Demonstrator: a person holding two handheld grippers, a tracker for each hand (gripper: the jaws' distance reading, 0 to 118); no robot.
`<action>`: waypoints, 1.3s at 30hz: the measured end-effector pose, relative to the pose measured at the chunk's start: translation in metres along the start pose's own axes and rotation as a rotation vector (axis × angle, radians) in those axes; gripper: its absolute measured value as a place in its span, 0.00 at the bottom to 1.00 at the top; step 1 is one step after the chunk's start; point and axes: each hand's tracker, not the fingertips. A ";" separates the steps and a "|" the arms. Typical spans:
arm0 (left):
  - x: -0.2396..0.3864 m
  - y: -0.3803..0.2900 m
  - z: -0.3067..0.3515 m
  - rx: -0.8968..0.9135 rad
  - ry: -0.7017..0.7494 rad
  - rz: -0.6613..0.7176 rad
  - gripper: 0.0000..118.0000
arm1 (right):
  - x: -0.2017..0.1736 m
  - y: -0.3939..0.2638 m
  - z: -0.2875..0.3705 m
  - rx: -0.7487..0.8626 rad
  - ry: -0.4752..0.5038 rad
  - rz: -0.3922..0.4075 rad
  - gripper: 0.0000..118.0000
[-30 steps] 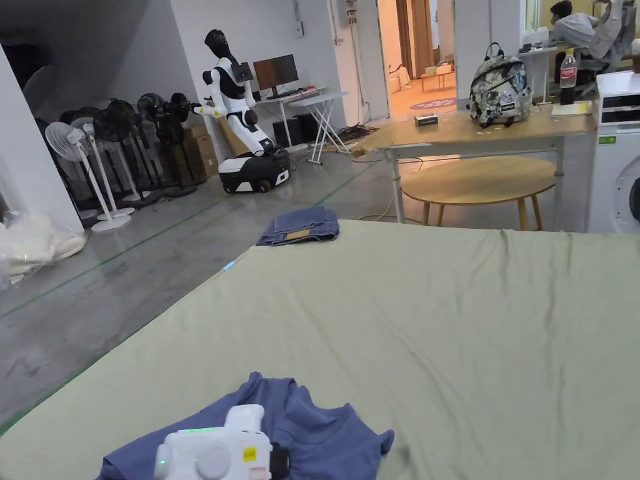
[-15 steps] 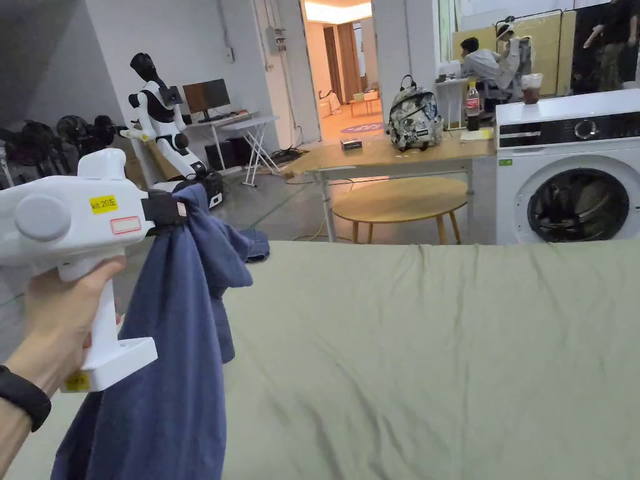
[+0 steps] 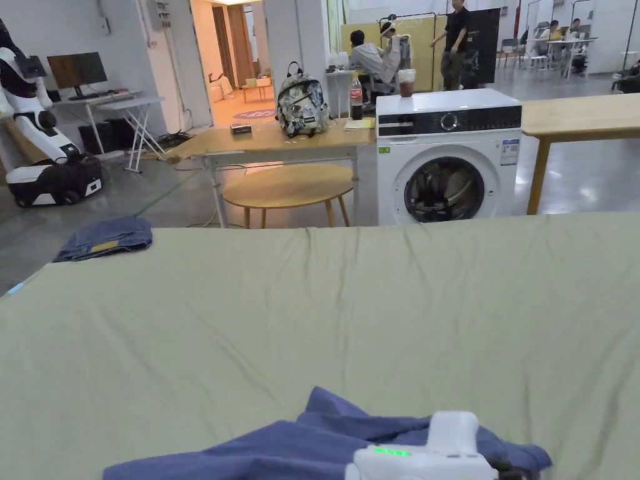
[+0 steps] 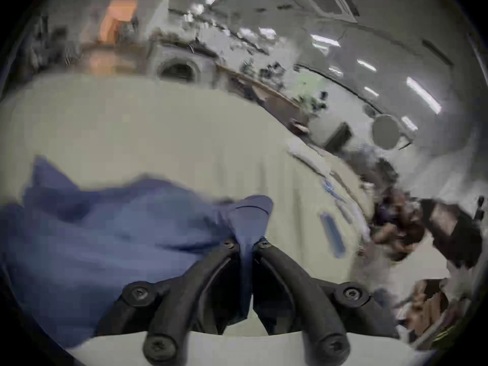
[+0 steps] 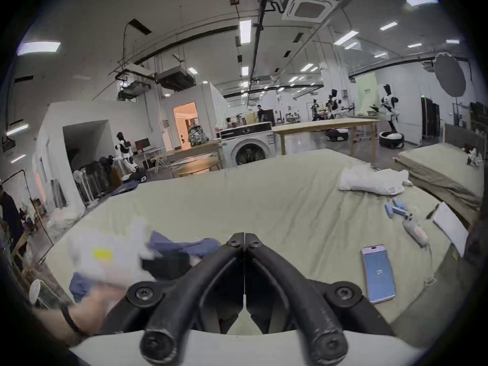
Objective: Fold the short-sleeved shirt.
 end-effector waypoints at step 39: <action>-0.001 -0.048 0.386 0.553 0.686 -0.129 0.00 | -0.043 0.005 -0.006 0.007 0.139 0.165 0.00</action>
